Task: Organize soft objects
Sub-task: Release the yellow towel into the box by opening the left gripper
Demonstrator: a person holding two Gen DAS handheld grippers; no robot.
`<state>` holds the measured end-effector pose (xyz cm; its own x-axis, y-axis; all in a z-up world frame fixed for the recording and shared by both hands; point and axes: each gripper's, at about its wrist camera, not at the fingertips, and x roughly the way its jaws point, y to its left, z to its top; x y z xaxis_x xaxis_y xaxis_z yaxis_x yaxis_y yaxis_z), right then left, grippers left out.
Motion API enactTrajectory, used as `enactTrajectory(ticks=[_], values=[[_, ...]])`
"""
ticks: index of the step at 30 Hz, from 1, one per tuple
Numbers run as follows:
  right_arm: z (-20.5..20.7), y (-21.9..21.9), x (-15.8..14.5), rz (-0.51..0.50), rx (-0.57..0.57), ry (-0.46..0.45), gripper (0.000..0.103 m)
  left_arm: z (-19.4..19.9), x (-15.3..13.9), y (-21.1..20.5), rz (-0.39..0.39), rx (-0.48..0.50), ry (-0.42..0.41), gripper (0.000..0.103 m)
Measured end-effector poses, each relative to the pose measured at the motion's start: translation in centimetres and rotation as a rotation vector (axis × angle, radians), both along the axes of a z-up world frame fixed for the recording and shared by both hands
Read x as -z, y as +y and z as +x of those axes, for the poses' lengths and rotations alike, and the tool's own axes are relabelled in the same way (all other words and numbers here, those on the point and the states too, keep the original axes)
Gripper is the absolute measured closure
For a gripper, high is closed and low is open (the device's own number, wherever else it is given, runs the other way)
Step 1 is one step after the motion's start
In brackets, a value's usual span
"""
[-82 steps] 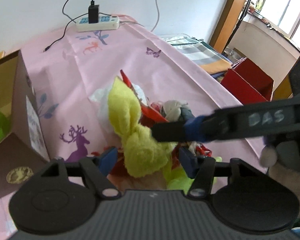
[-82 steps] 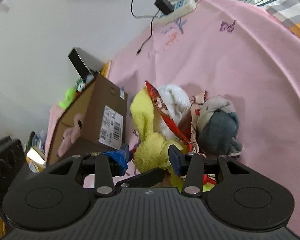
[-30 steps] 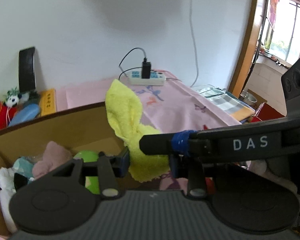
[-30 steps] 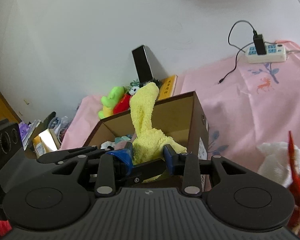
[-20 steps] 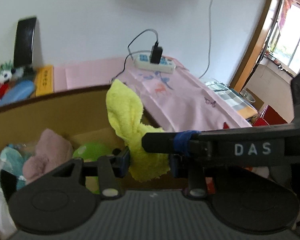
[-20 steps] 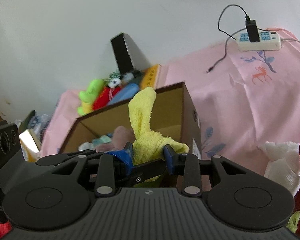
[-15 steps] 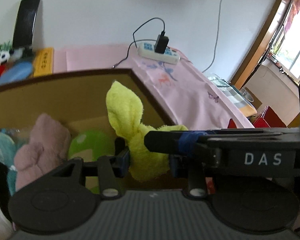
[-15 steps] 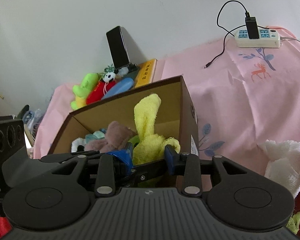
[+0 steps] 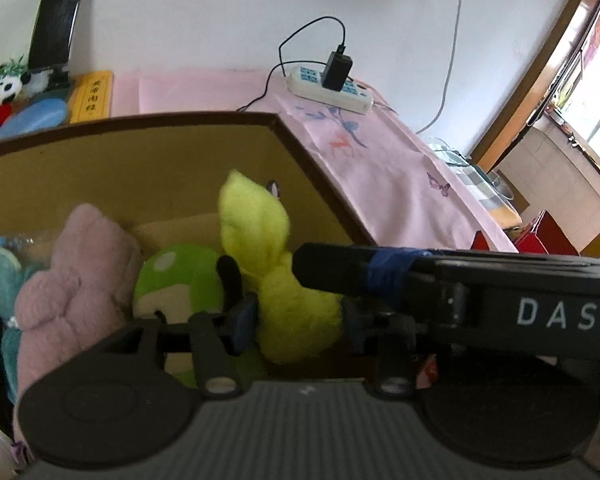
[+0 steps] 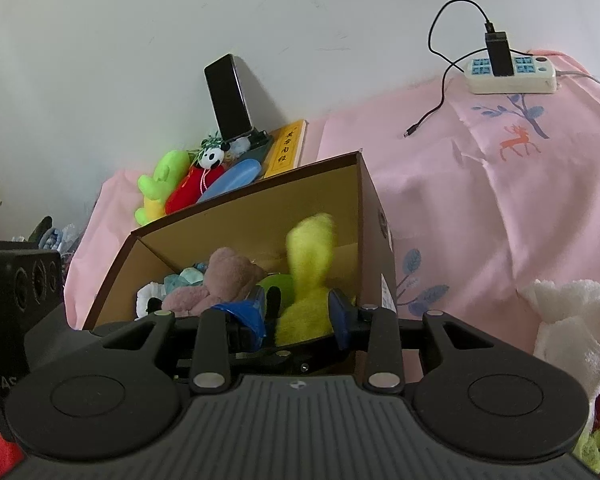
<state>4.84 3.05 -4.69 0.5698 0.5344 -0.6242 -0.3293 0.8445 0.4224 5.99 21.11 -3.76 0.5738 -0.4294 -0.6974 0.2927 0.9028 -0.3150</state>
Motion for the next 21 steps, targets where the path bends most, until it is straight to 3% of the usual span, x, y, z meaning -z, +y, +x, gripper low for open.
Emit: enactTrajectory(ticks=[10, 21], values=[[-1.4, -0.9, -0.4, 0.021, 0.003, -0.006, 0.085, -1.2, -0.9, 0.3, 0.027, -0.037, -0.013, 0.056], [-3.6, -2.0, -1.3, 0.02, 0.012, -0.03, 0.085, -3.7, -2.7, -0.6, 0.139, -0.098, -0.037, 0.056]])
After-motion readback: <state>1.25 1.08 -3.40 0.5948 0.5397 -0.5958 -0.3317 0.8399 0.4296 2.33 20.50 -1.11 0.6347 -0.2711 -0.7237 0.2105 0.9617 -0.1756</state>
